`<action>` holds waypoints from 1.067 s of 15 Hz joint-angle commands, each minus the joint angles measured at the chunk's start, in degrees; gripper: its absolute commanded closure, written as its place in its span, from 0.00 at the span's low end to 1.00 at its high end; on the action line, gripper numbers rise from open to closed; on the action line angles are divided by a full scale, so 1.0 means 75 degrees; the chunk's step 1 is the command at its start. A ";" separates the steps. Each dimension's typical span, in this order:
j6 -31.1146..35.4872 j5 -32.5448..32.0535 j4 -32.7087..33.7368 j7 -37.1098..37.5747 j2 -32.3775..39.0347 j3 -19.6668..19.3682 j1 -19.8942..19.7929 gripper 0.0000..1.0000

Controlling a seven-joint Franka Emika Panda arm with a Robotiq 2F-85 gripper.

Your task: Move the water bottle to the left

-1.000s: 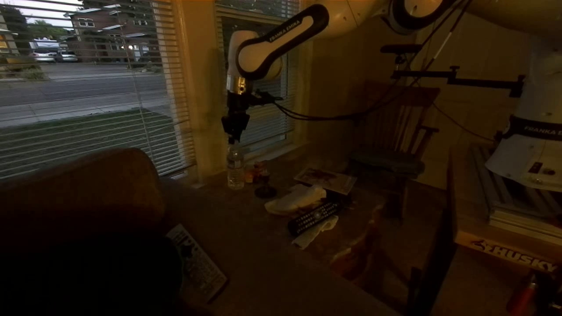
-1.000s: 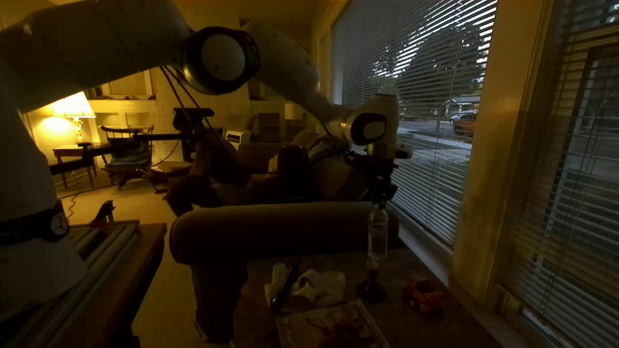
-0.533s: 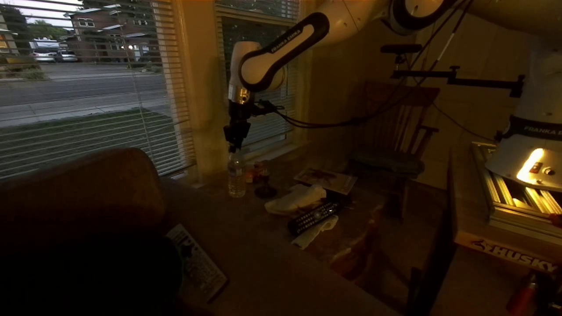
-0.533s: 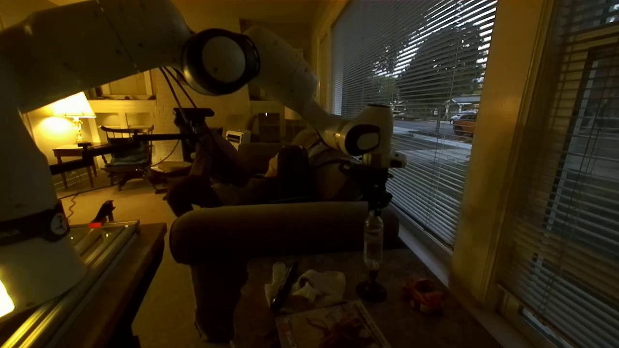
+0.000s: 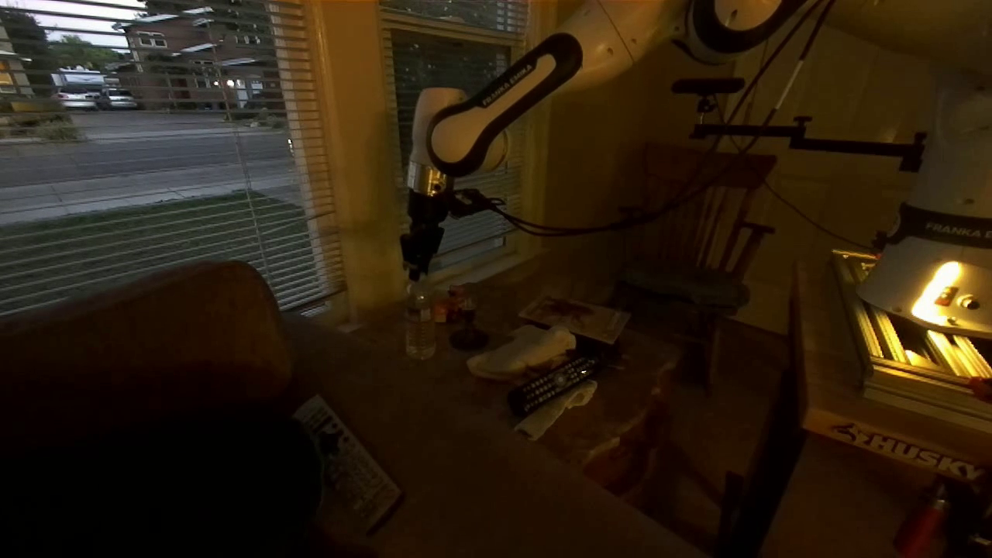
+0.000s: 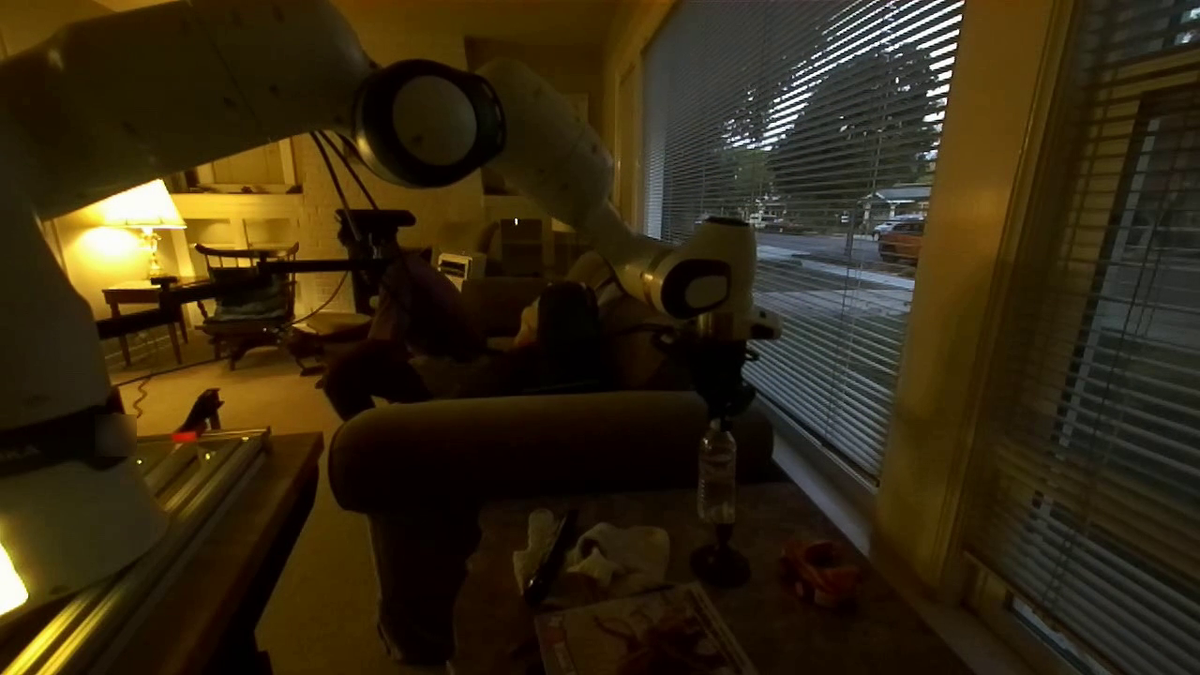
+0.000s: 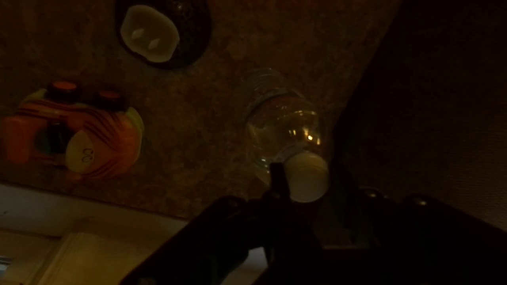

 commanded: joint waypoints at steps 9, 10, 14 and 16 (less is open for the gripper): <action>0.0173 0.0080 -0.0394 -0.0744 -0.0210 0.0340 -0.0234 0.36; 0.0117 0.0104 -0.0504 -0.0733 -0.0351 0.0377 -0.0243 0.30; -0.0242 0.0109 -0.1235 -0.0568 -0.1384 0.0519 -0.0262 0.02; -0.0775 0.0062 -0.1680 -0.0395 -0.2021 0.0442 -0.0251 0.00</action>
